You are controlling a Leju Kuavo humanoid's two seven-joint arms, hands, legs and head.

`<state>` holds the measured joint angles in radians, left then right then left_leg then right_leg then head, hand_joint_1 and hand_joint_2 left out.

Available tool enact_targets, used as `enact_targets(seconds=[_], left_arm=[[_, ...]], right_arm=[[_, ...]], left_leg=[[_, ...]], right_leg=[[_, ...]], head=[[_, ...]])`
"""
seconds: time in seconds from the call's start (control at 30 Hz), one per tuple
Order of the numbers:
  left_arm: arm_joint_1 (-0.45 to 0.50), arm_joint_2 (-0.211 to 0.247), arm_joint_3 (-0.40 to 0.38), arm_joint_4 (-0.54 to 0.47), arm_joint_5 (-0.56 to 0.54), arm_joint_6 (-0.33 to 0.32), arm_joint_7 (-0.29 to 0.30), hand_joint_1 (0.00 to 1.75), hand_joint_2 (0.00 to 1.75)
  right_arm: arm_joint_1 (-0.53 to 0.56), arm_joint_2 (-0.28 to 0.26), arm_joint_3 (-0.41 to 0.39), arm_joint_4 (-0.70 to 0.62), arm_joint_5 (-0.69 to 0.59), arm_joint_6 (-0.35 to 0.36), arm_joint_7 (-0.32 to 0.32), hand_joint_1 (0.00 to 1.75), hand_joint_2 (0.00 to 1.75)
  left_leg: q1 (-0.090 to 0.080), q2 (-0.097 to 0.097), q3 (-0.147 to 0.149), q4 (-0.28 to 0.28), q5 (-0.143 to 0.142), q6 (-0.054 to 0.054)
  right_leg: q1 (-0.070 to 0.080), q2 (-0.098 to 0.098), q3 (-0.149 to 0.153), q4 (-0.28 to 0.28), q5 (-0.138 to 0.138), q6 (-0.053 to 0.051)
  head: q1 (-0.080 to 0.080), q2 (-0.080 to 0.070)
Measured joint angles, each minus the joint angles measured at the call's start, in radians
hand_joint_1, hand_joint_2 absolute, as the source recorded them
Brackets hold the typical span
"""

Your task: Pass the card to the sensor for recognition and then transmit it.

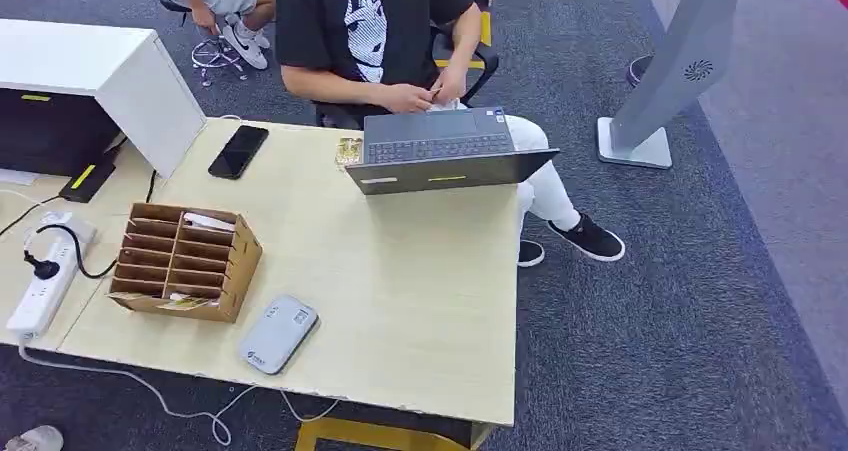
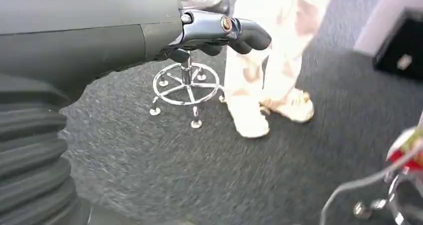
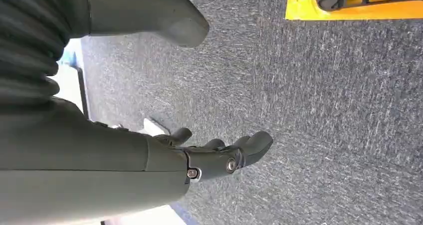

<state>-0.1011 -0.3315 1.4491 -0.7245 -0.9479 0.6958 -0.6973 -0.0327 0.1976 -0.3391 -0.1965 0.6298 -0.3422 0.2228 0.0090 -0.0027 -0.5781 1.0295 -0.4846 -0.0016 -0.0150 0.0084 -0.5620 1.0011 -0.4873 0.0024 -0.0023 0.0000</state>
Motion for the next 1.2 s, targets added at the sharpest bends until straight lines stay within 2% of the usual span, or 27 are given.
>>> enact_targets(seconds=[0.37,0.5,0.87,1.0,1.2], left_arm=[[0.039,-0.003,-0.194,-0.11,0.159,0.0,0.0,0.0,1.75],[0.047,0.001,-0.254,-0.151,0.182,0.0,0.0,0.0,1.75],[0.048,0.002,-0.27,-0.162,0.185,0.0,0.0,0.0,1.75],[0.088,0.013,-0.399,-0.318,0.257,0.0,-0.001,0.0,1.75],[0.118,0.021,-0.453,-0.391,0.267,0.0,-0.003,0.0,1.75]], right_arm=[[0.0,0.0,0.0,0.0,0.01,0.003,-0.007,0.0,1.75],[0.0,0.0,0.0,0.0,0.011,0.003,-0.007,0.0,1.75],[0.0,0.0,0.0,0.0,0.011,0.003,-0.007,0.0,1.75],[0.0,0.001,0.0,0.002,0.031,0.014,-0.011,0.0,1.75],[0.0,0.009,0.003,0.003,0.044,0.014,-0.007,0.0,1.75]], left_leg=[[0.0,0.0,0.0,0.0,0.0,0.0],[0.0,-0.001,0.0,0.0,0.0,0.0],[0.0,-0.001,0.0,0.0,0.0,0.0],[0.0,-0.001,-0.001,0.0,0.0,0.0],[0.0,-0.001,0.0,0.0,0.0,0.0]], right_leg=[[0.0,0.0,0.0,0.0,0.0,0.0],[0.0,0.0,0.0,0.0,0.0,0.0],[0.0,-0.001,0.0,0.0,0.0,0.0],[0.0,-0.001,0.0,0.0,0.0,0.0],[0.0,-0.001,0.0,0.0,0.0,0.0]], head=[[0.0,0.0],[0.0,0.0],[0.0,0.0],[0.0,0.0],[0.0,0.0]])
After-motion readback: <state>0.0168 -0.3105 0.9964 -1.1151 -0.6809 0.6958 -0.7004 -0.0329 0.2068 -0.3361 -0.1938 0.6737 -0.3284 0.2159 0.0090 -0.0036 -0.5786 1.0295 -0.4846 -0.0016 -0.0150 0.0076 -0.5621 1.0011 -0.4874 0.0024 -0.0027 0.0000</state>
